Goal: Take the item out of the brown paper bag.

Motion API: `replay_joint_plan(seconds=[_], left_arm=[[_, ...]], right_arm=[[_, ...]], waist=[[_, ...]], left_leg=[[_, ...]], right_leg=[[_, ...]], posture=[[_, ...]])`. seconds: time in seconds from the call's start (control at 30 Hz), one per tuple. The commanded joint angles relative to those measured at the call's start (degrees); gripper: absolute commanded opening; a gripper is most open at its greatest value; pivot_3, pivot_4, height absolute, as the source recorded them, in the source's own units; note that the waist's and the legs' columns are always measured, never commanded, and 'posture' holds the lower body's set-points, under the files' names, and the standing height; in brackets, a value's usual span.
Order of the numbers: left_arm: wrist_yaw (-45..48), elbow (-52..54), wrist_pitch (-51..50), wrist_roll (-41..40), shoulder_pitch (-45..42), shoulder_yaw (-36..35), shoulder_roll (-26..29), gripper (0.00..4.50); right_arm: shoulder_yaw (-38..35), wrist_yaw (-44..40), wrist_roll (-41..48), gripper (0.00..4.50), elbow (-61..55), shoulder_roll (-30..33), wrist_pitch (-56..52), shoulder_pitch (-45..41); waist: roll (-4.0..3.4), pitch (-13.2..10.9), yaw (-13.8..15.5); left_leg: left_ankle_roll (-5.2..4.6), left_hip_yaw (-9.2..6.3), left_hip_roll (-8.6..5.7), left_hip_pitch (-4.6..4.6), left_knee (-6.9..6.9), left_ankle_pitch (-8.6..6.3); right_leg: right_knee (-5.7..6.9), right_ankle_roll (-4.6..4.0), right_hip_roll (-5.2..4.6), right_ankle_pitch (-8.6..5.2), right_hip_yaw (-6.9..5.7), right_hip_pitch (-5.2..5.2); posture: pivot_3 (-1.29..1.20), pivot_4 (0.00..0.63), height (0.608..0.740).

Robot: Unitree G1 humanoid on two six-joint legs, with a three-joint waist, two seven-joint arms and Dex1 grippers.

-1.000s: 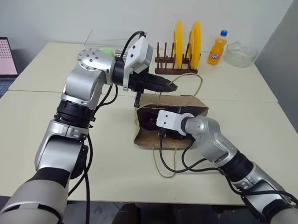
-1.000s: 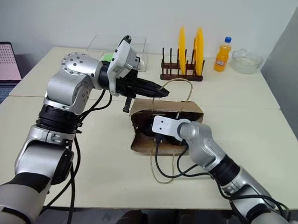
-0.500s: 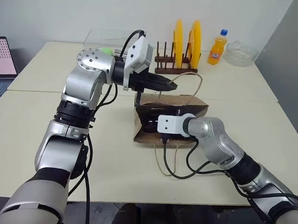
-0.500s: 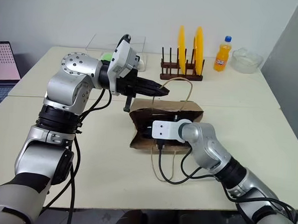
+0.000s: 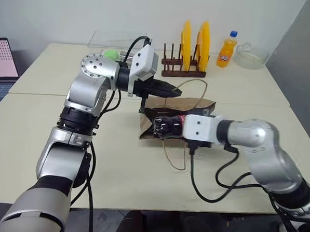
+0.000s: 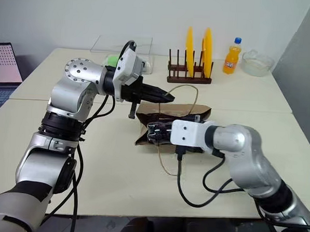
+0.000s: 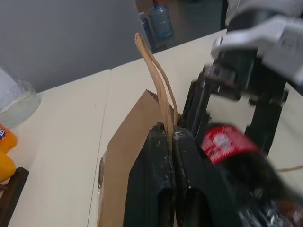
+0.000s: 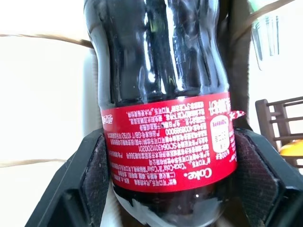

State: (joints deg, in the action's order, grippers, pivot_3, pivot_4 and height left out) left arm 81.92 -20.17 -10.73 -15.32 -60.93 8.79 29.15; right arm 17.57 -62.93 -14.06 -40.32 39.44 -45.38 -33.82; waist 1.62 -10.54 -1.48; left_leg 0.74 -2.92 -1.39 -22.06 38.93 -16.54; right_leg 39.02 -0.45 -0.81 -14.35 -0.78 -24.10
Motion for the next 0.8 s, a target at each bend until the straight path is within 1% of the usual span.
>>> replay_joint_plan(seconds=[0.03, 0.17, 0.23, 0.27, 0.3, 0.33, 0.4, 0.43, 0.53, 0.63, 0.67, 0.73, 0.8], left_arm=[[-0.03, 1.15, 0.64, -0.06, 0.1, -0.03, -0.04, 0.0], [0.18, 1.37, 0.92, 0.09, 0.53, 0.19, -0.13, 0.0], [0.16, 1.6, 0.76, 0.0, 0.66, 0.17, -0.06, 0.0], [0.15, 1.68, 0.69, -0.02, 0.7, 0.16, -0.05, 0.0], [0.09, 1.91, 0.52, -0.08, 0.78, 0.12, -0.02, 0.0], [0.03, 2.01, 0.48, -0.08, 0.87, 0.11, 0.02, 0.0], [-0.01, 2.08, 0.47, -0.07, 1.0, 0.12, 0.13, 0.0], [-0.04, 1.97, 0.5, -0.01, 0.95, 0.15, 0.14, 0.0], [-0.09, 1.7, 0.61, 0.08, 0.78, 0.25, 0.15, 0.0], [-0.16, 1.29, 0.76, 0.23, 0.52, 0.3, -0.06, 0.0], [-0.16, 1.22, 0.79, 0.29, 0.48, 0.28, -0.15, 0.0], [-0.19, 1.28, 0.8, 0.32, 0.47, 0.23, -0.2, 0.0], [-0.27, 1.6, 0.62, 0.25, 0.66, 0.02, 0.07, 0.0]], right_arm=[[-10.0, -0.97, 6.35, 3.17, -4.62, 1.87, -0.78, 0.69], [-18.58, 0.66, 13.16, 3.17, -6.72, 1.19, -5.57, -0.04], [-24.94, 0.61, 13.38, 3.17, -5.89, 5.5, -7.09, 2.85], [-26.98, 0.73, 13.44, 3.17, -5.39, 7.47, -7.08, 4.39], [-29.26, 0.68, 12.79, 3.17, -4.23, 9.97, -5.25, 7.71], [-32.86, 0.64, 11.57, 3.17, -1.85, 11.75, -2.2, 13.71], [-38.41, 1.57, 11.58, 3.17, 1.68, 12.14, 1.31, 22.12], [-39.68, 2.51, 11.54, 3.17, 3.72, 12.02, 4.01, 25.54], [-39.68, 6.21, 12.15, 3.17, 8.17, 11.13, 8.39, 29.02], [-35.37, 9.41, 9.9, 3.17, 15.85, 11.91, 12.75, 30.26], [-33.61, 10.05, 8.8, 3.17, 18.25, 12.64, 14.38, 30.59], [-31.51, 10.28, 8.94, 3.17, 21.22, 12.93, 16.33, 30.64], [-29.81, 10.52, 9.15, 3.91, 24.09, 13.27, 17.29, 29.64]], waist=[[0.0, 0.0, 0.01], [-0.01, 0.0, -0.07], [-0.03, -0.02, 0.03], [-0.03, -0.01, 0.12], [-0.03, -0.01, 0.49], [-0.02, -0.01, 0.66], [0.07, 0.04, 1.52], [0.06, 0.04, 1.69], [-0.02, -0.01, 1.45], [-0.04, -0.01, 0.7], [-0.04, -0.01, 0.53], [-0.04, -0.01, 0.46], [-0.04, -0.01, 0.42]], left_leg=[[0.0, 0.01, 0.0, 0.0, 0.0, 0.0], [0.0, 0.03, 0.01, 0.05, 0.0, 0.0], [0.0, 0.0, 0.02, 0.06, 0.0, 0.0], [0.0, 0.01, 0.01, 0.05, 0.0, 0.0], [-0.01, 0.01, 0.0, 0.05, 0.0, 0.0], [-0.01, 0.03, -0.02, 0.03, 0.0, -0.01], [-0.03, 0.04, -0.03, 0.02, -0.01, -0.02], [-0.03, 0.05, -0.02, 0.03, -0.01, -0.02], [-0.04, 0.26, -0.06, 0.0, 0.02, -0.01], [-0.04, 0.35, 0.0, 0.14, 0.0, -0.01], [-0.04, 0.33, 0.03, 0.17, 0.0, -0.01], [-0.04, 0.3, 0.05, 0.22, 0.0, -0.01], [-0.04, 0.29, 0.05, 0.2, 0.0, -0.01]], right_leg=[[0.0, 0.0, 0.0, 0.0, 0.01, 0.01], [0.02, 0.01, 0.0, 0.0, 0.02, 0.02], [0.05, 0.01, 0.01, 0.0, 0.0, 0.02], [0.04, 0.01, 0.01, 0.0, 0.0, 0.02], [0.03, 0.01, 0.0, 0.0, 0.0, 0.05], [-0.04, 0.01, -0.02, 0.0, 0.0, 0.07], [-0.09, 0.01, -0.04, -0.01, -0.01, 0.12], [-0.1, 0.02, -0.04, -0.01, -0.02, 0.15], [-0.04, 0.02, -0.12, 0.0, 0.13, 0.07], [0.01, 0.07, -0.08, -0.03, 0.17, 0.08], [0.01, 0.25, -0.03, -0.13, 0.16, 0.1], [0.05, 0.28, 0.02, -0.15, 0.16, 0.13], [0.06, 0.28, 0.03, -0.15, 0.17, 0.12]], posture=[[0.0, 0.15, 0.74], [0.0, 0.15, 0.74], [0.0, 0.15, 0.74], [0.0, 0.15, 0.74], [0.0, 0.15, 0.74], [0.0, 0.15, 0.74], [0.0, 0.15, 0.74], [0.0, 0.15, 0.74], [0.0, 0.15, 0.74], [0.0, 0.15, 0.74], [0.0, 0.15, 0.74], [0.0, 0.15, 0.74], [0.0, 0.15, 0.74]])
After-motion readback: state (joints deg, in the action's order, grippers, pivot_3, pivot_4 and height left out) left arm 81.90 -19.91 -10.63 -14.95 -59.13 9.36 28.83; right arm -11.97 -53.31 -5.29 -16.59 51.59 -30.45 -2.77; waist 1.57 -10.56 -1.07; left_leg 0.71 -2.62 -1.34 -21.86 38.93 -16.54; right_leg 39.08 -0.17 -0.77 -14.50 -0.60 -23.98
